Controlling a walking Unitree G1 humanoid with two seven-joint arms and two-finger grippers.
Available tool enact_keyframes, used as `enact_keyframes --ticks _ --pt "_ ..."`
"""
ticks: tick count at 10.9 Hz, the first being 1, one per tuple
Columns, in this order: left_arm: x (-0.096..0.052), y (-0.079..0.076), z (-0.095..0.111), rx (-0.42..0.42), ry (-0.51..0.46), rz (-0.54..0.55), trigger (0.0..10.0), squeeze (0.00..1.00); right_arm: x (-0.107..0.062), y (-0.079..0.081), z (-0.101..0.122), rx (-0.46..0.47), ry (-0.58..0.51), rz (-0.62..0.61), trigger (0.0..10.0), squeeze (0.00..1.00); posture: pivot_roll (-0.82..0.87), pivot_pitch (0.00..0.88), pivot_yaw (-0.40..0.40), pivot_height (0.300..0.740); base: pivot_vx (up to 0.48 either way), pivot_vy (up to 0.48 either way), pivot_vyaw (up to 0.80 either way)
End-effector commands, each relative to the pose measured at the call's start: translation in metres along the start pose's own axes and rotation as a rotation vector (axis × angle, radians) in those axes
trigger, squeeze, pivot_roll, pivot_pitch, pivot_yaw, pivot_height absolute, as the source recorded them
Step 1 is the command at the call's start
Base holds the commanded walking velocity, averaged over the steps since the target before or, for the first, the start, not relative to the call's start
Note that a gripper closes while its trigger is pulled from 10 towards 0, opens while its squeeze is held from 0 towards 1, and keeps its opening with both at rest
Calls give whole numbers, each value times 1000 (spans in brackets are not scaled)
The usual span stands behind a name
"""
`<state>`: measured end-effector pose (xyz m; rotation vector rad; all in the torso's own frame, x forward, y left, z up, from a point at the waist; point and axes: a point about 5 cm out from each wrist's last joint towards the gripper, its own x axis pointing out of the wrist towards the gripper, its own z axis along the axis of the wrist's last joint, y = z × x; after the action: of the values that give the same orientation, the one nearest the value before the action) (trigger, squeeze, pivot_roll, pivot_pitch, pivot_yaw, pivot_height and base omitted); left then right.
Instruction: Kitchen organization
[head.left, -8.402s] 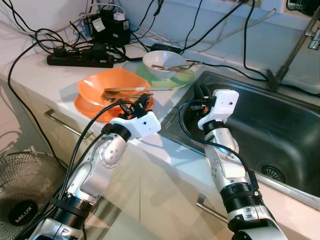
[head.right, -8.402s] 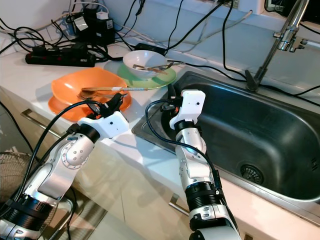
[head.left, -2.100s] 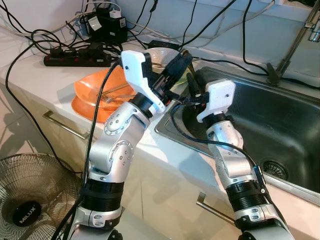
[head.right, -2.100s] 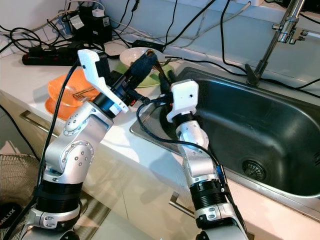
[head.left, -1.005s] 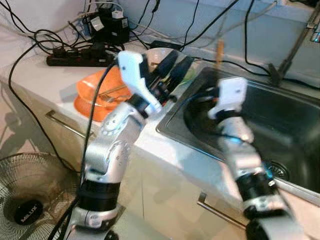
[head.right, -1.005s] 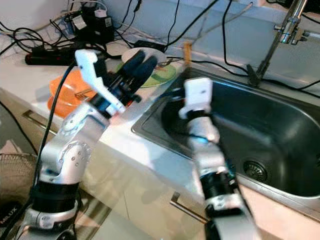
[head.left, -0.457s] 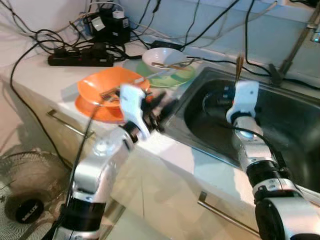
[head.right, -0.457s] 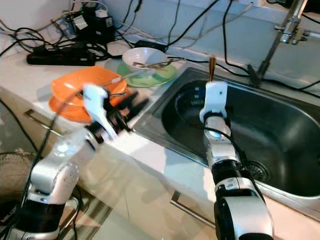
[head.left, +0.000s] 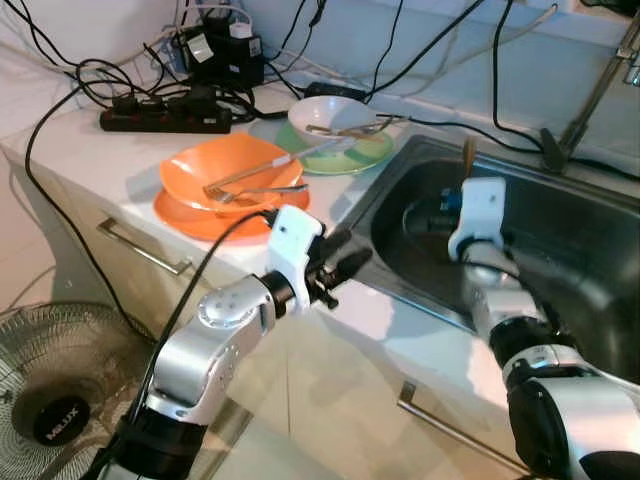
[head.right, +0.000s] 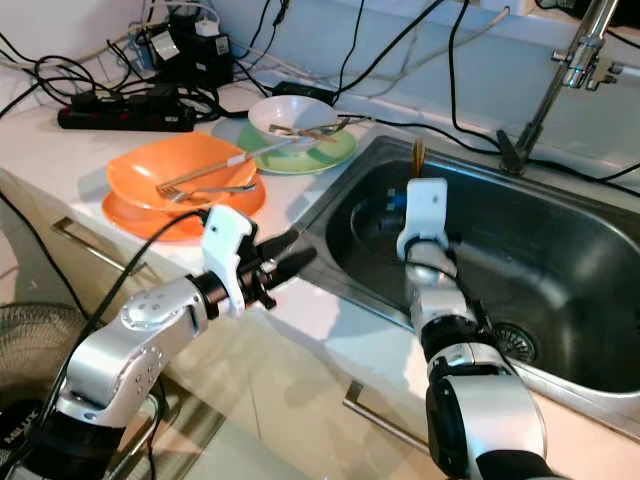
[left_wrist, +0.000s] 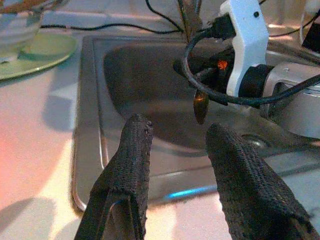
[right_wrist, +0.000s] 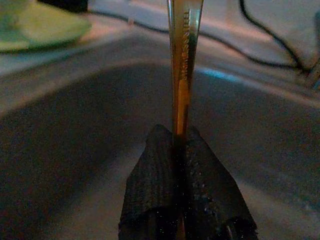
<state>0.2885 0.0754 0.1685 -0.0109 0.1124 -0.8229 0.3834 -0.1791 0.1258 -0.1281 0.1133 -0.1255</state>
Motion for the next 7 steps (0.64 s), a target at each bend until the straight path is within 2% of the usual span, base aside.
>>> enact_keyframes --ticks 1,7 --pt "0 -4 0 17 16 -18 10000 0 2 3 2 -15 18 11 10000 0 235 9 -50 740 0 0 0" --pt "0 -6 -6 21 69 -28 10000 0 -5 17 -22 -26 115 68 10000 8 242 9 -55 740 0 0 0"
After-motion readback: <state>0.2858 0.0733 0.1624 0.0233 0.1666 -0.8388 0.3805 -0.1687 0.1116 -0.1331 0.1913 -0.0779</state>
